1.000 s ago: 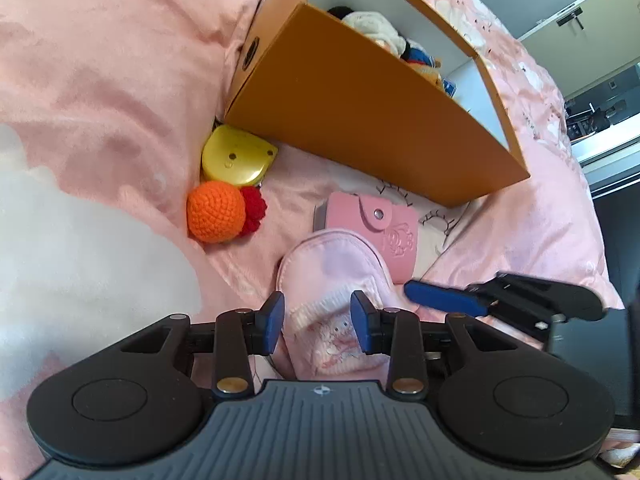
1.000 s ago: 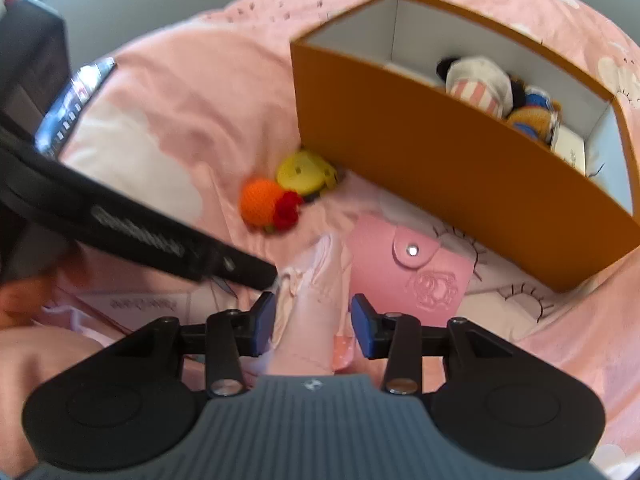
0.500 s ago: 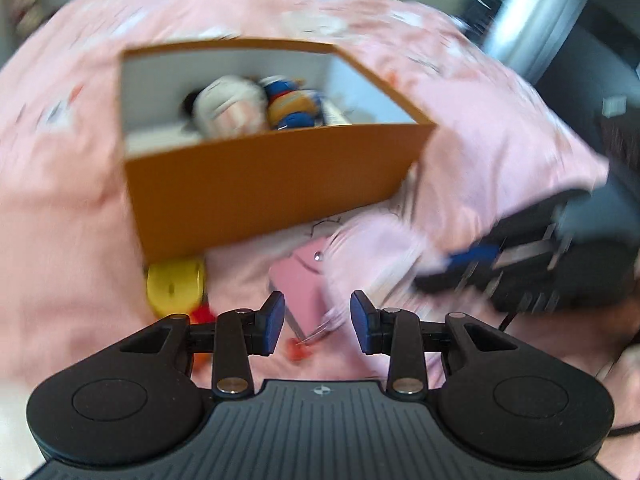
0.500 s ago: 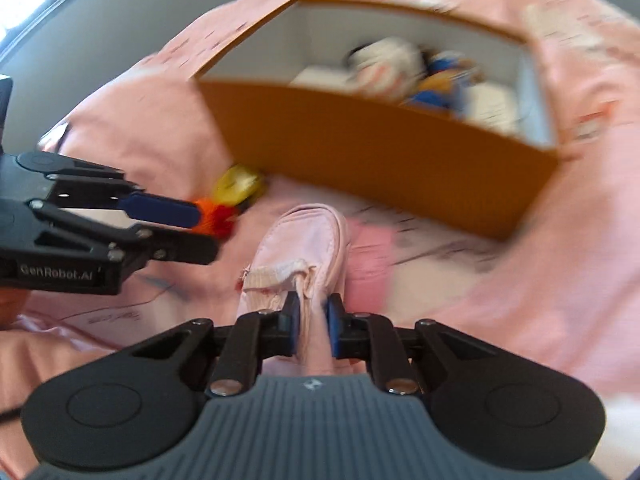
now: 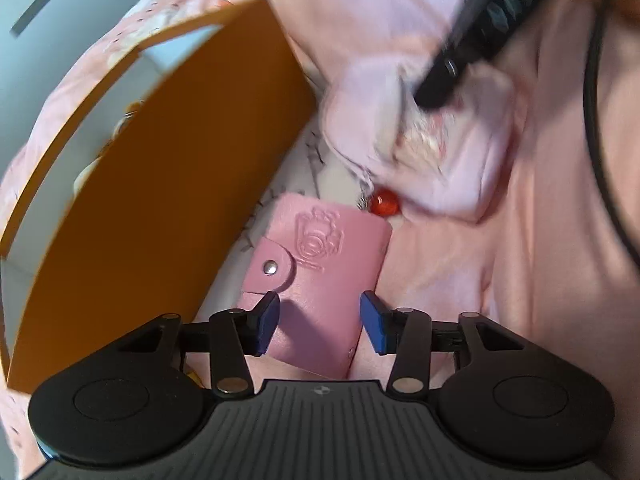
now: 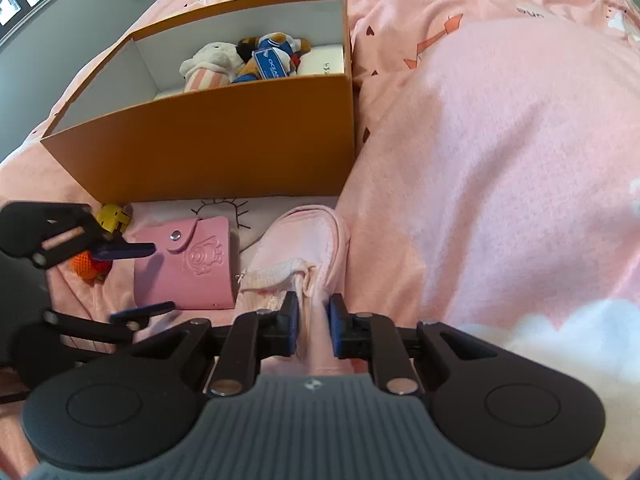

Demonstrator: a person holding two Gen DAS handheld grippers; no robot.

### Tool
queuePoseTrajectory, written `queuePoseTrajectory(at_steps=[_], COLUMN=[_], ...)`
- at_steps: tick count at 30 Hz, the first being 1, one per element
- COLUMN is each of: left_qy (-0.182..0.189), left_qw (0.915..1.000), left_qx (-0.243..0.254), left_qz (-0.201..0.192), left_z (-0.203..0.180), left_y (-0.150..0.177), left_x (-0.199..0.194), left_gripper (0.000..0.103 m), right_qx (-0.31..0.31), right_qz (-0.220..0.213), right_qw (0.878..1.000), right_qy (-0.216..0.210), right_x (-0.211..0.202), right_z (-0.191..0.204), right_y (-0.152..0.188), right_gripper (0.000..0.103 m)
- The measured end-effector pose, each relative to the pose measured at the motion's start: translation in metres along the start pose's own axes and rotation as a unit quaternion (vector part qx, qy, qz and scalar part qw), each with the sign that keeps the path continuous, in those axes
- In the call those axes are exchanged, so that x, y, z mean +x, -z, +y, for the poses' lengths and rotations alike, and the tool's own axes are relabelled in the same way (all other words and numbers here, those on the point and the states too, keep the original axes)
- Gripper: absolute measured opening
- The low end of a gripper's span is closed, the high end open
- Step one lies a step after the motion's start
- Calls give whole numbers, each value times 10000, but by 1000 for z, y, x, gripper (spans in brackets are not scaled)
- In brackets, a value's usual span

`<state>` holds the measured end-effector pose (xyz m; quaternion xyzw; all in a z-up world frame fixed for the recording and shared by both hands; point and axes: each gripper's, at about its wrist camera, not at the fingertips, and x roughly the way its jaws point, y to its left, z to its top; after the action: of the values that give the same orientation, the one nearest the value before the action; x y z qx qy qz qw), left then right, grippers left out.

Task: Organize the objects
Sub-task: 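Grasp the pink slipper with the right tool while the left tool grasps the pink wallet, then lift the slipper and wallet and carry them over the orange box with both tools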

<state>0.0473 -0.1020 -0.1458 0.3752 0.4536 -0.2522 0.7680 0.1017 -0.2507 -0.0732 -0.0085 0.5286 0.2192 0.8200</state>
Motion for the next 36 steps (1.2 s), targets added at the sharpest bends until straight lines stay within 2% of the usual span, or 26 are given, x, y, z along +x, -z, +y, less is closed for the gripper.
queuePoseTrajectory(at_steps=[2, 7, 10, 12, 14, 15, 17, 20, 23, 25, 29, 33, 36], left_qy=[-175, -584, -744, -745, -837, -806, -747, -665, -420, -114, 558, 816, 1156], left_qw=[9997, 9955, 9935, 9941, 9943, 9952, 9968, 9974, 9923, 9817, 9417, 9048, 8712], left_qx=[142, 654, 770, 697, 575, 494, 287, -228, -1103, -1835, -3223, -4049, -4556], left_qz=[55, 348, 397, 378, 314, 265, 93, -156, -382, -502, -788, -1035, -1417], left_z=[-7, -26, -32, -31, -29, -26, -21, -7, 16, 34, 64, 94, 114], left_y=[0, -1, -1, -1, 0, 1, 3, 5, 9, 9, 29, 38, 50], left_x=[6, 22, 30, 30, 25, 21, 12, -5, -26, -40, -63, -87, -114], left_gripper=[66, 72, 74, 69, 55, 53, 44, 32, 26, 22, 19, 19, 19], right_qx=[90, 220, 262, 311, 321, 310, 275, 258, 235, 191, 67, -35, -119], right_qz=[20, 67, 83, 91, 89, 89, 87, 64, 13, -39, -221, -414, -623], right_qw=[9999, 9995, 9992, 9990, 9989, 9990, 9991, 9991, 9991, 9992, 9989, 9976, 9951], right_qy=[-73, -215, -280, -309, -323, -319, -303, -323, -357, -353, -414, -556, -753], right_x=[1, 7, 10, 9, 5, 4, 2, 3, -3, -7, -23, -44, -68], right_z=[-5, -14, -16, -19, -21, -21, -21, -19, -18, -16, -11, -5, -1], right_y=[0, 2, 1, 3, 6, 6, 8, 5, 5, 3, 0, -5, -11], right_gripper=[18, 19, 20, 20, 20, 20, 19, 18, 17, 16, 15, 14, 14])
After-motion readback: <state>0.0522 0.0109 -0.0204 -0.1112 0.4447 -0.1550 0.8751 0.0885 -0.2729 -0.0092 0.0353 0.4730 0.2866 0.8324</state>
